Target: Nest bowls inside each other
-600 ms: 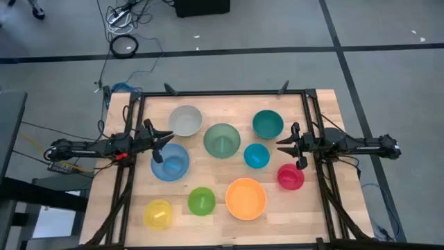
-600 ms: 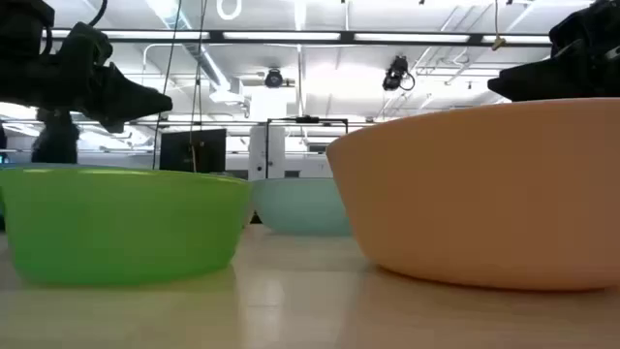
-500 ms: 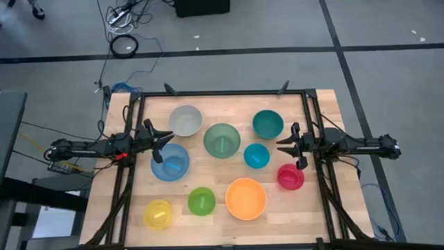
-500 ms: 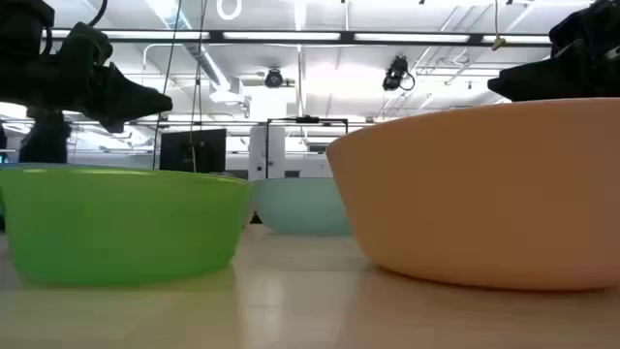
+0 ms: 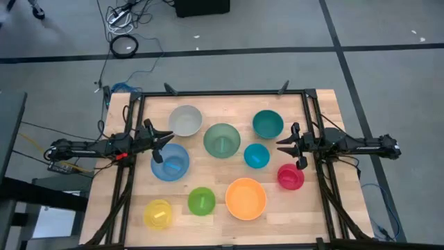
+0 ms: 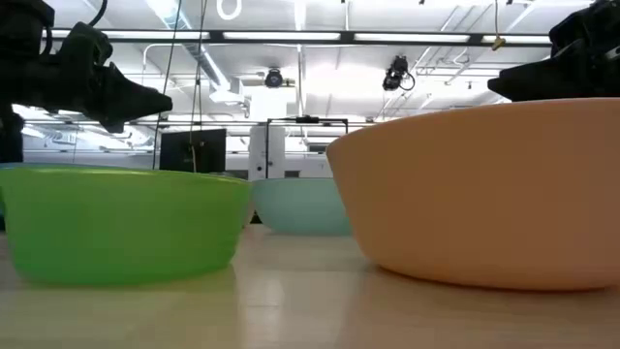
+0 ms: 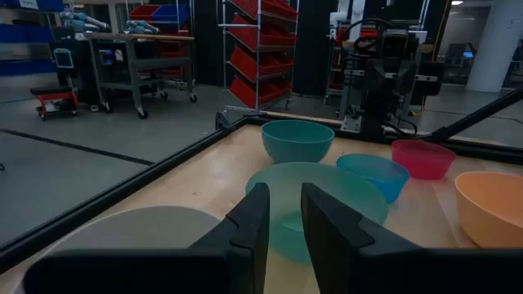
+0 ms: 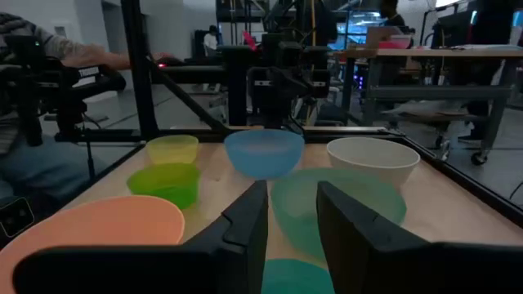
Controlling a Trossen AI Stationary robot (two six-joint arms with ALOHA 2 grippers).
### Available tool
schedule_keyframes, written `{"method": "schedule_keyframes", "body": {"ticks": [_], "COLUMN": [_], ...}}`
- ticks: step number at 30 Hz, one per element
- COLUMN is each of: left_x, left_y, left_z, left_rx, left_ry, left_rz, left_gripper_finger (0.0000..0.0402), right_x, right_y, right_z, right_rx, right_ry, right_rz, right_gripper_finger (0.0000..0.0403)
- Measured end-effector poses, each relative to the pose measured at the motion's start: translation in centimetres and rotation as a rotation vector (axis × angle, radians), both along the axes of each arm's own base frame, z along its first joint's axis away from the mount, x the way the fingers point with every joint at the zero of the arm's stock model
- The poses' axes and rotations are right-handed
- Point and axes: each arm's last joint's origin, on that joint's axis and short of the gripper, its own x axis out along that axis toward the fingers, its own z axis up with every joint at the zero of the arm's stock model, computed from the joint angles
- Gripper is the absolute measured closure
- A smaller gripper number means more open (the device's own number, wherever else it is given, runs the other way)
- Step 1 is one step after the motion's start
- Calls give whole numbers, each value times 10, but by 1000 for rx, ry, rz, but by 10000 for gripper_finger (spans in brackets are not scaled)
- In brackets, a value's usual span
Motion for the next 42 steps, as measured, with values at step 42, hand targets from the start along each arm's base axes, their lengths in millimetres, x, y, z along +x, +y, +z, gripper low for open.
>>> {"method": "schedule_keyframes", "body": {"ticks": [42], "left_x": [0], "left_y": [0], "left_z": [0], "left_rx": [0], "left_ry": [0], "left_rz": [0], "left_gripper_finger": [320], "right_x": [0], "right_y": [0], "right_z": [6], "right_rx": [2], "right_ry": [-61], "right_rz": [0], "right_gripper_finger": [307]}}
